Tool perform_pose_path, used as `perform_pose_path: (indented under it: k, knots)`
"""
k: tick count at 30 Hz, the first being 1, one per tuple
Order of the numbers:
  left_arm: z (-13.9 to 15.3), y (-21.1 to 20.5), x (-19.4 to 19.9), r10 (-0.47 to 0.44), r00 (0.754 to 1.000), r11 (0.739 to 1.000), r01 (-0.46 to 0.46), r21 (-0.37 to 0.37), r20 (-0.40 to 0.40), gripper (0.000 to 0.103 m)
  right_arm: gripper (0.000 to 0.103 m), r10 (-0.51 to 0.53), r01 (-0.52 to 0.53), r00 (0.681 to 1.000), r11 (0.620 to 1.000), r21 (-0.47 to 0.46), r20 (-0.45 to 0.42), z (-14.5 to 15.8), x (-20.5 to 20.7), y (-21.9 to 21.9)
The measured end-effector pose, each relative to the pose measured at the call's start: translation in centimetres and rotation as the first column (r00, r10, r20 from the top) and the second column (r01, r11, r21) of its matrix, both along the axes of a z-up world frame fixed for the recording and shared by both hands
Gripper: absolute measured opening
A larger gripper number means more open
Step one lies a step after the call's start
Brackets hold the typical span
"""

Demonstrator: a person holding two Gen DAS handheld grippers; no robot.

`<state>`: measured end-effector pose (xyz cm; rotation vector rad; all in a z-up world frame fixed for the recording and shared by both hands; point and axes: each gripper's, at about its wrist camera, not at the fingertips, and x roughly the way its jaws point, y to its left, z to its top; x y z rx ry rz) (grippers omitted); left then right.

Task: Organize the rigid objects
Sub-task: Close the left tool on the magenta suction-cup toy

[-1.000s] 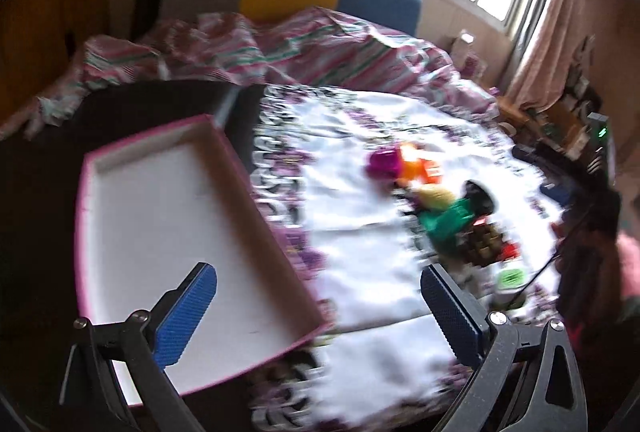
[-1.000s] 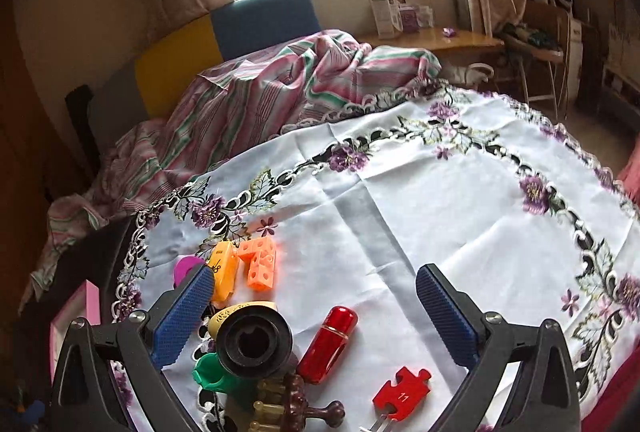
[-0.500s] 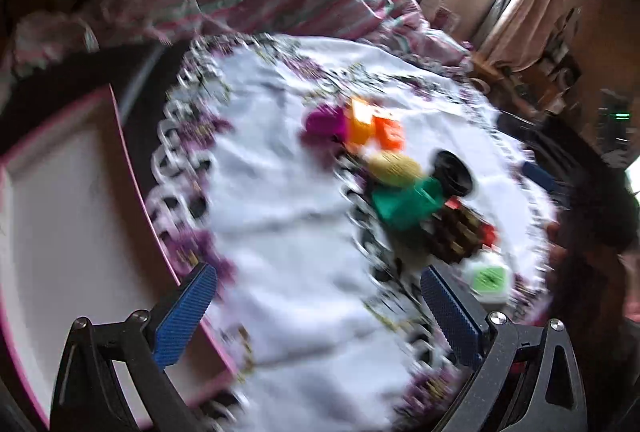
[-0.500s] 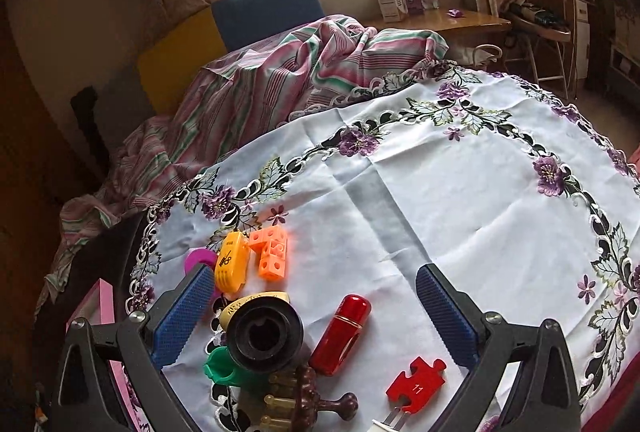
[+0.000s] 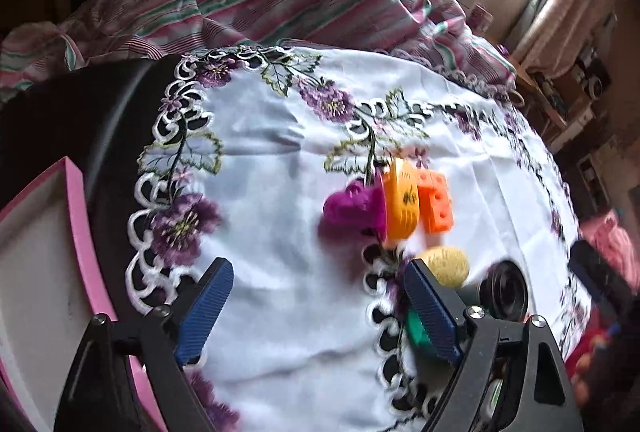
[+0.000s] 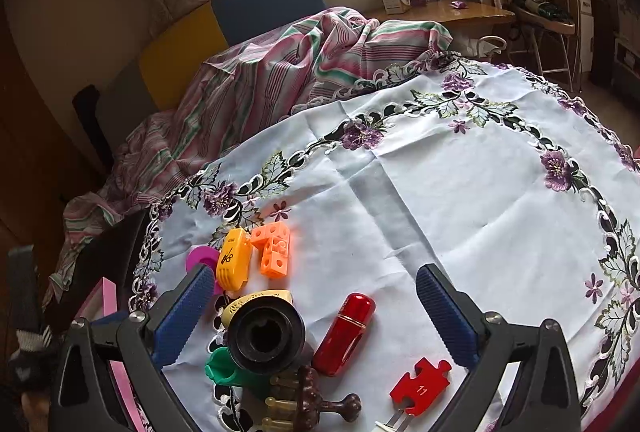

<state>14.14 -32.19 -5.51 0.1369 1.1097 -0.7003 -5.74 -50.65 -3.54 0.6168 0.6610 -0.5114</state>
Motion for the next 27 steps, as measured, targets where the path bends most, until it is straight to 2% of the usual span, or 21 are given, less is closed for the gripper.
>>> perform_pose_path:
  k: [4,7,9,12,13,14,15,18,19,20,23,25,27]
  knots:
    - [-0.5,-2.2,1.3,-0.001,1.000,1.000,0.001,0.012,0.003,0.084,0.103,0.007,-0.007,1.000,1.000,-0.002,-0.009,-0.2,0.2,0.1]
    - [-1.5,-3.7,2.1,-0.009,1.000,0.999,0.009,0.035,-0.005,0.075,0.103,0.007,-0.007,1.000,1.000,0.000,-0.016,-0.3,0.3,0.0]
    - [-2.1,-4.6,2.4,-0.028,0.999,0.999,0.029,0.042,-0.018,0.074,0.103,0.006,-0.006,1.000,1.000,0.006,-0.017,-0.4,0.3,-0.1]
    - [-3.2,-5.6,2.8,-0.044,0.999,0.997,0.043,0.071,0.006,0.071,0.103,0.004,-0.004,1.000,1.000,0.013,-0.023,-0.5,0.3,-0.2]
    - [-3.8,-5.8,3.1,-0.050,0.999,0.996,0.051,0.071,-0.014,0.065,0.103,0.002,-0.002,1.000,1.000,0.011,-0.025,-0.6,0.3,-0.2]
    - [-4.4,-5.8,3.3,-0.055,0.998,0.996,0.058,0.065,-0.043,0.044,0.103,0.002,-0.002,1.000,1.000,0.007,-0.028,-0.6,0.3,-0.2]
    - [-4.7,-5.7,3.5,-0.064,0.996,0.997,0.067,0.039,-0.068,0.042,0.103,0.002,-0.002,0.999,1.000,0.001,-0.033,-0.6,0.4,-0.2]
    - [-4.5,-5.1,2.8,-0.075,0.996,0.997,0.076,0.022,-0.037,0.037,0.099,0.007,-0.007,0.999,1.000,-0.008,-0.045,-0.7,0.5,-0.1]
    - [-4.4,-4.7,2.5,-0.077,0.997,0.997,0.077,0.016,-0.031,0.031,0.097,0.010,-0.010,0.999,1.000,-0.009,-0.046,-0.7,0.6,-0.1]
    - [-4.3,-4.4,2.3,-0.078,0.997,0.997,0.078,0.015,-0.027,0.016,0.096,0.012,-0.012,0.999,1.000,-0.012,-0.049,-0.8,0.6,-0.1]
    - [-4.0,-3.1,1.2,-0.084,0.996,0.996,0.085,0.011,-0.013,0.016,0.095,0.016,-0.017,0.998,1.000,-0.011,-0.055,-0.9,0.7,0.0]
    - [-3.7,-2.4,0.2,-0.096,0.995,0.995,0.095,0.023,0.024,0.016,0.094,0.016,-0.017,0.998,1.000,-0.012,-0.059,-0.9,0.7,0.0]
    - [-3.5,-1.5,-0.8,-0.104,0.994,0.994,0.103,0.025,0.042,0.016,0.091,0.018,-0.019,0.998,1.000,-0.007,-0.062,-1.0,0.8,-0.1]
